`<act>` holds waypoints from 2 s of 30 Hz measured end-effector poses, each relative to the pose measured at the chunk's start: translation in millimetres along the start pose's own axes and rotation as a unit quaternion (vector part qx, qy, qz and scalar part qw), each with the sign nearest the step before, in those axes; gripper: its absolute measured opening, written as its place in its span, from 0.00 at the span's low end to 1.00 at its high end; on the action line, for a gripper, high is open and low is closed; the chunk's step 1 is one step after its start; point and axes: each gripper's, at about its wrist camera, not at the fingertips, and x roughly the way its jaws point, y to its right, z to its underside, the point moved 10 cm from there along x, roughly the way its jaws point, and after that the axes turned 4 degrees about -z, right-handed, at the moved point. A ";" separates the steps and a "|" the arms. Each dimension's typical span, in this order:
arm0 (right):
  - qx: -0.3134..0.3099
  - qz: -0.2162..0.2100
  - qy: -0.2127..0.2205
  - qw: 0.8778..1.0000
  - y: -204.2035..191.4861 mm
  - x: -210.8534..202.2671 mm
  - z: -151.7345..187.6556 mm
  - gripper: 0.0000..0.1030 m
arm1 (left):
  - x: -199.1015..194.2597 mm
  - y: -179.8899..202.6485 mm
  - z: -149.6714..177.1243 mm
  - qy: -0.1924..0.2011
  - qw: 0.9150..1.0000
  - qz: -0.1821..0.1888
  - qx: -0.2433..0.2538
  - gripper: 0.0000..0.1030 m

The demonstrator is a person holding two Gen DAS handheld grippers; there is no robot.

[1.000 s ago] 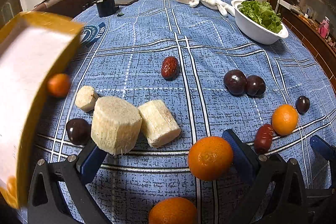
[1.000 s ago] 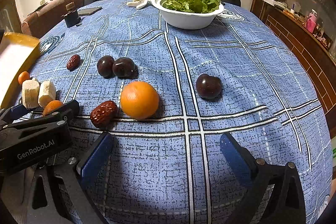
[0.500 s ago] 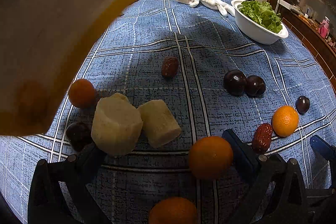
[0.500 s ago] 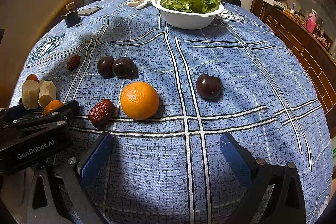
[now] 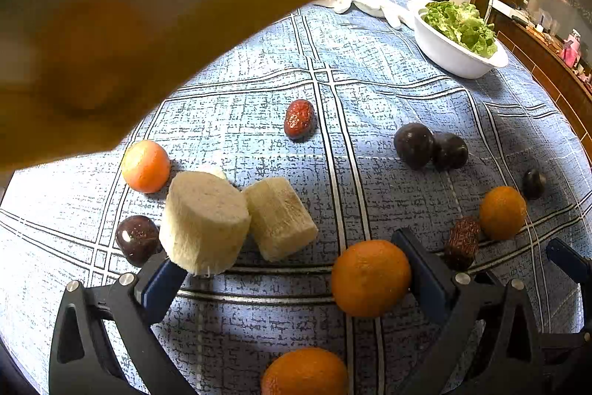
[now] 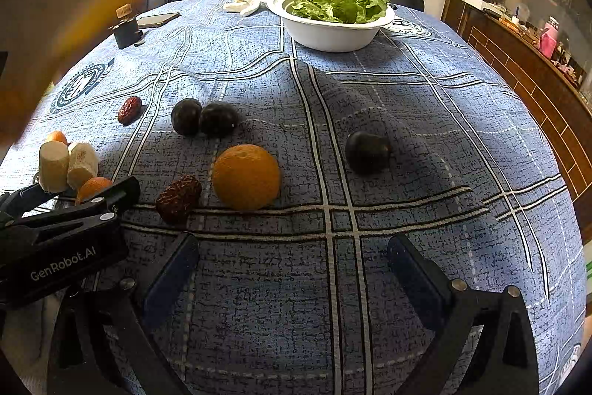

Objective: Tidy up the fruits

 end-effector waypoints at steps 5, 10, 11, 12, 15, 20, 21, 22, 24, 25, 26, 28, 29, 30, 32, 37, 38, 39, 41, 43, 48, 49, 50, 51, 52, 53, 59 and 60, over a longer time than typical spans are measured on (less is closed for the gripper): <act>0.000 0.000 0.000 1.000 -0.1 0.0 0.0 1.00 | 0.1 -0.1 0.0 0.000 1.000 0.000 0.000 1.00; 0.000 0.000 0.000 1.000 -0.2 0.1 0.0 1.00 | 0.2 -0.1 -0.1 0.000 1.000 0.000 0.000 1.00; 0.000 0.000 0.000 1.000 -0.2 0.2 -0.1 1.00 | 0.2 -0.2 0.0 0.000 1.000 0.000 0.000 1.00; 0.000 0.000 -0.001 1.000 -0.2 0.2 0.0 1.00 | 0.0 -0.1 0.0 0.000 1.000 0.000 0.000 1.00; 0.000 0.000 -0.001 1.000 -0.2 0.3 0.0 1.00 | 0.1 0.0 0.0 0.000 1.000 0.000 0.000 1.00; 0.001 0.000 -0.001 1.000 0.0 0.0 0.1 1.00 | 0.2 0.5 0.0 0.000 1.000 0.000 0.000 1.00; 0.000 0.000 -0.001 1.000 -0.1 0.0 0.1 1.00 | 0.1 0.6 0.1 0.000 1.000 0.000 0.000 1.00; 0.001 0.000 -0.001 1.000 -0.1 -0.1 0.2 1.00 | 0.1 0.6 0.2 0.000 1.000 0.000 0.000 1.00; 0.001 0.000 -0.001 1.000 -0.2 0.0 0.0 1.00 | -0.8 0.4 0.9 0.000 1.000 0.001 -0.001 1.00; 0.000 0.000 -0.001 1.000 -0.1 0.1 0.0 1.00 | -0.9 0.9 0.9 0.000 1.000 0.000 0.000 1.00; 0.001 0.000 -0.001 1.000 0.0 0.0 0.1 1.00 | -1.2 1.0 0.9 0.000 1.000 0.000 0.000 1.00; 0.001 0.000 -0.001 1.000 -0.2 -0.2 0.4 1.00 | 0.0 0.1 0.6 -0.001 1.000 0.001 0.000 1.00; 0.001 0.000 -0.001 1.000 0.0 0.2 0.0 1.00 | 0.2 1.0 0.9 -0.001 1.000 0.000 0.000 1.00; 0.001 0.000 -0.001 1.000 0.0 0.2 0.0 1.00 | -0.6 -0.2 0.9 0.000 1.000 0.000 0.000 1.00; 0.001 0.000 -0.001 1.000 -0.1 0.2 0.2 1.00 | -0.6 -1.9 0.0 0.000 1.000 0.000 0.000 1.00; 0.001 0.000 -0.001 1.000 0.1 0.3 0.2 1.00 | 1.2 -1.8 -0.3 -0.001 1.000 0.000 0.000 1.00; 0.000 0.000 -0.001 1.000 0.1 0.4 0.2 1.00 | 1.0 -1.9 -0.4 -0.001 1.000 0.000 0.000 1.00; 0.000 0.000 -0.001 1.000 0.1 0.4 0.2 1.00 | 1.1 -1.8 -0.4 -0.001 1.000 0.000 0.000 1.00; 0.000 0.000 -0.001 1.000 0.0 0.3 0.3 1.00 | 1.1 -1.8 -0.3 -0.001 1.000 0.000 0.000 1.00; 0.000 0.000 -0.001 1.000 0.1 0.5 0.2 1.00 | 1.0 -1.8 -0.4 -0.001 1.000 0.000 0.000 1.00; 0.000 0.000 -0.001 1.000 0.0 0.5 0.3 1.00 | 1.0 -1.8 -0.4 -0.001 1.000 0.000 0.000 1.00; 0.000 0.000 -0.001 1.000 0.0 0.4 0.3 1.00 | 1.1 -1.8 -0.4 -0.001 1.000 0.000 0.000 1.00; 0.000 0.000 -0.001 1.000 -0.1 0.3 0.3 1.00 | 1.0 -2.0 -0.4 -0.001 1.000 0.000 0.000 1.00; 0.000 0.000 -0.001 1.000 0.0 0.3 0.2 1.00 | 1.0 -2.0 0.1 -0.002 1.000 -0.001 0.002 1.00; 0.000 0.000 0.000 1.000 0.0 0.2 0.0 1.00 | 0.1 -2.0 -0.3 -0.002 1.000 0.000 0.001 1.00; 0.001 0.000 -0.001 1.000 -0.1 0.4 0.2 1.00 | -0.5 -2.3 -0.6 -0.002 1.000 0.000 0.001 1.00; 0.001 0.000 -0.001 1.000 -0.1 0.6 0.4 1.00 | -3.7 -3.9 -2.6 0.008 1.000 0.004 -0.003 1.00; 0.001 -0.001 0.000 1.000 0.0 0.4 0.0 1.00 | -4.7 -3.3 -5.0 0.021 1.000 0.010 -0.008 1.00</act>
